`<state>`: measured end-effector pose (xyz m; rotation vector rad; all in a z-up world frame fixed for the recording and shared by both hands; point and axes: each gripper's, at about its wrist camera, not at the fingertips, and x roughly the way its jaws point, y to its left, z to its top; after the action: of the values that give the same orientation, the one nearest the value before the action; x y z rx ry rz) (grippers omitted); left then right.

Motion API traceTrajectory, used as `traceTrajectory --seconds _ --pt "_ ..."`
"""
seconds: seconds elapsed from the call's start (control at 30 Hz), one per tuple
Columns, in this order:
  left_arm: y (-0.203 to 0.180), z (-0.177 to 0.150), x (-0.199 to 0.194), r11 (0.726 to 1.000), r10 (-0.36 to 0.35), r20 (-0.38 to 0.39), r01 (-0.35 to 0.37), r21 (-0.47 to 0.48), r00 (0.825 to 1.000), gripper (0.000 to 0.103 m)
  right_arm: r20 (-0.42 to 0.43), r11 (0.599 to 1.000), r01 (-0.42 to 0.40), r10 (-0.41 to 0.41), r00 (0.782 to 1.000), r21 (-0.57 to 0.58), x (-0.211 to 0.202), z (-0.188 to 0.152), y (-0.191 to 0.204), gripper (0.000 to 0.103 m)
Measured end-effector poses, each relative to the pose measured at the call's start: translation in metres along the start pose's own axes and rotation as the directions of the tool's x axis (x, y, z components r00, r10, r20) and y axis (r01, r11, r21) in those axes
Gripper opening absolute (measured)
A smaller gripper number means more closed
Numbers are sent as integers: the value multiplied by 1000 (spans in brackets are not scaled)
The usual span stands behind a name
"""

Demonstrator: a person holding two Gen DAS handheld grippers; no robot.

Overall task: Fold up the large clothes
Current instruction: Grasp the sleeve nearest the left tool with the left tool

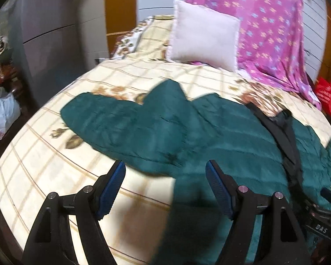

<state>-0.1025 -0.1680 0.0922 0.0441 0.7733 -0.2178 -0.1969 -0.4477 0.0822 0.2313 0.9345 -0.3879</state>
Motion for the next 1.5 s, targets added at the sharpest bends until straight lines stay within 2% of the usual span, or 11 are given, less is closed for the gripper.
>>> traceTrajectory --seconds 0.2,0.33,0.63,0.73,0.83,0.97,1.03,1.13,1.3,1.4,1.5 --pt "59 23 17 993 -15 -9 14 -115 1000 52 -18 999 -30 30 999 21 9 4 0 101" --pt "111 35 45 971 -6 -33 -2 -238 999 52 -16 999 -42 42 999 2 8 4 4 101" --pt "208 48 116 858 24 -72 -58 -511 997 48 -25 997 -58 57 998 -47 9 4 15 101" --pt "219 55 134 844 56 -90 -95 -528 994 46 -26 996 -66 65 998 -62 9 6 20 101" --pt "230 62 155 825 80 -127 -137 -548 989 32 -26 994 -83 81 996 -68 10 7 26 101" --pt "240 67 173 811 98 -139 -160 -563 985 30 -21 993 -86 84 996 -83 12 8 31 101" --pt "240 68 178 811 101 -122 -153 -564 987 25 -27 993 -80 78 997 -88 15 9 32 101" --pt "237 73 185 834 101 -143 -162 -527 985 0 -38 994 -80 77 996 -79 21 7 31 101" --pt "232 80 158 842 76 -67 -100 -530 995 0 -56 995 -86 83 995 -57 24 5 26 101" --pt "217 88 127 879 94 -5 -85 -469 996 0 -41 995 -74 72 997 -63 19 6 24 101" --pt "199 96 94 910 62 63 -30 -414 996 0 -24 996 -67 66 998 -60 13 9 21 101"
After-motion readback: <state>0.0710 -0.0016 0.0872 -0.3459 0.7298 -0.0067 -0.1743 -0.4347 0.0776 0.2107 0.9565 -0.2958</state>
